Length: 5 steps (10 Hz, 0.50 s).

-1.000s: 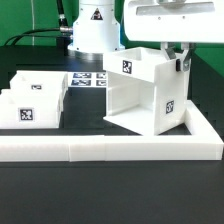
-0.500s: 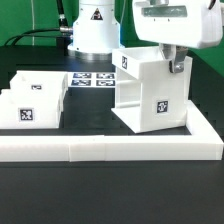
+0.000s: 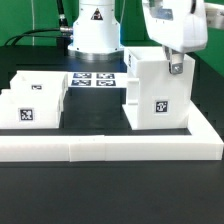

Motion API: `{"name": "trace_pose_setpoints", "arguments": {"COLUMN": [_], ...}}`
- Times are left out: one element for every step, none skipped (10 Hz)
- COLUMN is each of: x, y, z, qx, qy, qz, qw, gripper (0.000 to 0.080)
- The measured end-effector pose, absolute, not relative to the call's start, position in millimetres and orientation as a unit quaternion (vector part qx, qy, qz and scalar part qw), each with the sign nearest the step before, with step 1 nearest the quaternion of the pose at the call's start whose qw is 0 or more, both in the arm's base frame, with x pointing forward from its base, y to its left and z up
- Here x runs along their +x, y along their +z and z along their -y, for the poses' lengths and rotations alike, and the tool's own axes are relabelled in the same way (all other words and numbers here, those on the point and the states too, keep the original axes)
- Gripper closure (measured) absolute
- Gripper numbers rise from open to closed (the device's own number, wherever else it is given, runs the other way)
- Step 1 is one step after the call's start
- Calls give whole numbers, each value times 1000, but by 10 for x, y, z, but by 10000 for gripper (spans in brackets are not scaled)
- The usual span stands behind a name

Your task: Assemble drawer

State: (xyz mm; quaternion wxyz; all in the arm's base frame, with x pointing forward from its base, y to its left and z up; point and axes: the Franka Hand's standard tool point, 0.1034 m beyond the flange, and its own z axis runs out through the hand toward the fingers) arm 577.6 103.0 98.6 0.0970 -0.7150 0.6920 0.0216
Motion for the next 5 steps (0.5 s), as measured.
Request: {"name": "trace_pose_setpoints", "arguments": {"x": [5858, 5938, 6024, 6093, 6192], "y": [987, 990, 991, 989, 994], "z": [-1034, -1046, -1043, -1039, -1039], "qx": [-714, -713, -712, -712, -711], "qy": [20, 23, 23, 26, 25], "qz": [-693, -693, -694, -695, -695], "qw": [100, 101, 103, 102, 104], "gripper": [758, 758, 758, 758, 758]}}
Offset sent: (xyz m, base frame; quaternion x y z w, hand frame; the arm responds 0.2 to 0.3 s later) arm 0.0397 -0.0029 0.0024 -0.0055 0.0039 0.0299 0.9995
